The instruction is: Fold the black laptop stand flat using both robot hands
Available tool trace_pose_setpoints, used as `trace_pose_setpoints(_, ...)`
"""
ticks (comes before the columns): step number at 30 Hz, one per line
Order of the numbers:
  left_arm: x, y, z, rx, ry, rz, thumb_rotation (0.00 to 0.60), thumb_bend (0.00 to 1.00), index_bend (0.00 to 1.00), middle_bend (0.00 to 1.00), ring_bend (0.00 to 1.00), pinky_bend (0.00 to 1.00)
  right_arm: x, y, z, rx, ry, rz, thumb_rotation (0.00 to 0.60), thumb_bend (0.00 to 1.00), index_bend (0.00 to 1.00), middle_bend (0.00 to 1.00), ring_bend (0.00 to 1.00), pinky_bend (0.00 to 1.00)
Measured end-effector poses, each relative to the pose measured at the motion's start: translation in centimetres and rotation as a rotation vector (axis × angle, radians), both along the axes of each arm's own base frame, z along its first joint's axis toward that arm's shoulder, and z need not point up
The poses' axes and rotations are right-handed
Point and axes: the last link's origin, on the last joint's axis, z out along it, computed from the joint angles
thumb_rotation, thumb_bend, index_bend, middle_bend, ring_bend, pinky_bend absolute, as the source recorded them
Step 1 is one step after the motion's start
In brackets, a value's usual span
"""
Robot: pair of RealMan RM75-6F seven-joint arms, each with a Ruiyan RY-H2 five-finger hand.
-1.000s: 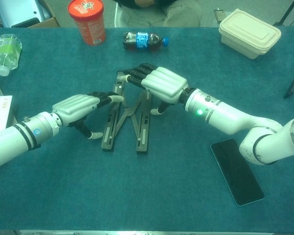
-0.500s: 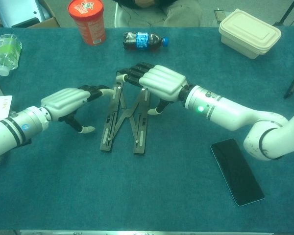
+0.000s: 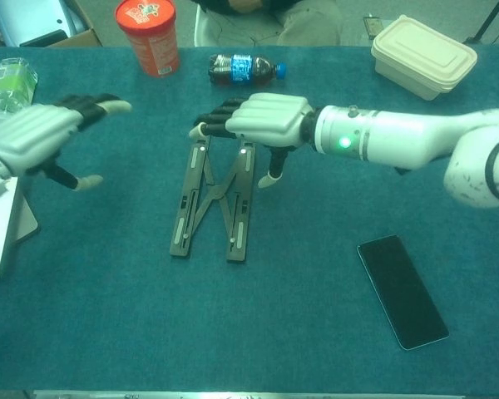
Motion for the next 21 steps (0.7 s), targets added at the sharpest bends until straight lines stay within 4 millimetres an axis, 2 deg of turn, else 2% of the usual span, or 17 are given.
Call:
trace_pose_setpoints(10,-2.4,-1.5,4.9,0.141,-0.006,0.090,0.600,0.25,0.00,0.00,0.00,0.00,2.2,0.2,-0.9,0.015,0.099,0.133,0.600,0.00,0.00,0.00,0.00,0.00)
trace_pose_setpoints(21,-4.5,-3.2,6.6,0.159,-0.014,0.135,0.600,0.25,0.00,0.00,0.00,0.00,3.3,0.5,-2.8,0.040,0.195,0.224,0.600,0.00,0.00,0.00,0.00,0.00)
